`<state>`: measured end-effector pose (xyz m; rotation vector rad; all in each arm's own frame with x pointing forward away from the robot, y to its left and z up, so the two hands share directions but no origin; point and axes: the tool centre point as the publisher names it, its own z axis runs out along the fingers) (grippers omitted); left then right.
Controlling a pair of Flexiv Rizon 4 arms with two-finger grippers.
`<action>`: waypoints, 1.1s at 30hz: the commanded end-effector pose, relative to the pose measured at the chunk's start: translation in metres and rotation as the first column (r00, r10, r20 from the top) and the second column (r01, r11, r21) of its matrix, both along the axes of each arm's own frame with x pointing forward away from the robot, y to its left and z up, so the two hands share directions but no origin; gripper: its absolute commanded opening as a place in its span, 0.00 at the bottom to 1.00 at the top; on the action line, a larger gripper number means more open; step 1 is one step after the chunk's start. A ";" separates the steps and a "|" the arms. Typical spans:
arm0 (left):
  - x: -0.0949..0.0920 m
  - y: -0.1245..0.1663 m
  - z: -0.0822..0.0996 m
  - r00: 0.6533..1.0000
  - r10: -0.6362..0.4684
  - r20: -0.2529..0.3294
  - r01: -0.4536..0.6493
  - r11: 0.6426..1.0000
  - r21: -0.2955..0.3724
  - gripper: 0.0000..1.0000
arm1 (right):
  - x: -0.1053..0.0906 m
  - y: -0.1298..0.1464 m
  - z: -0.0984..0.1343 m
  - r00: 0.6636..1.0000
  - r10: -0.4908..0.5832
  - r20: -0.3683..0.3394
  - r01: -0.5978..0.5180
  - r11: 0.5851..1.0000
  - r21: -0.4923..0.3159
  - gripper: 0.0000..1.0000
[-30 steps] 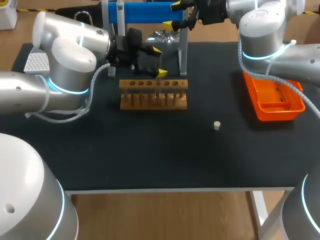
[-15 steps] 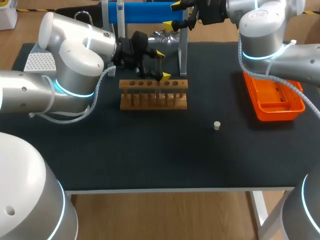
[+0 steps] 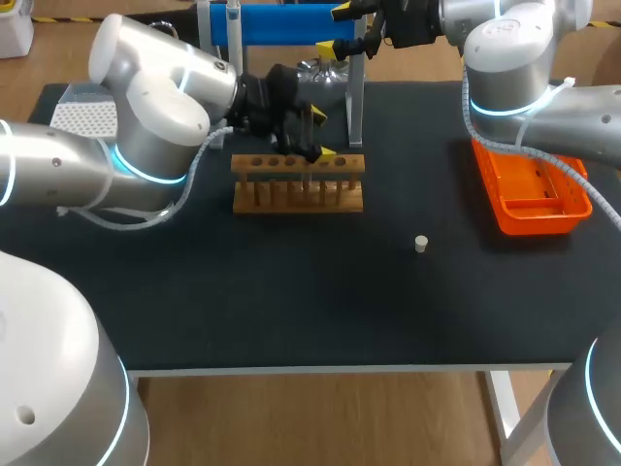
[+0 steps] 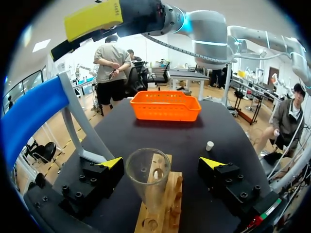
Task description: Invert the test tube, pick up the pipette, mount the tip to pipette, aspirate from beaker and dispense into the tube, eject the tip, return the pipette, and cap with the stopper.
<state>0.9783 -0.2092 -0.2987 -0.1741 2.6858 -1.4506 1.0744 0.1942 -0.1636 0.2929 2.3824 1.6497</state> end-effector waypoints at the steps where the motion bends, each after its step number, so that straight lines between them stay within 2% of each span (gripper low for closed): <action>1: 0.004 -0.002 -0.003 1.000 -0.008 -0.005 0.008 1.000 0.003 1.00 | -0.001 -0.001 0.001 1.000 0.001 -0.001 -0.001 1.000 -0.002 1.00; 33: 0.003 0.005 -0.002 1.000 -0.019 -0.001 0.019 1.000 -0.005 1.00 | -0.001 -0.001 0.001 1.000 0.001 -0.001 -0.001 1.000 -0.002 1.00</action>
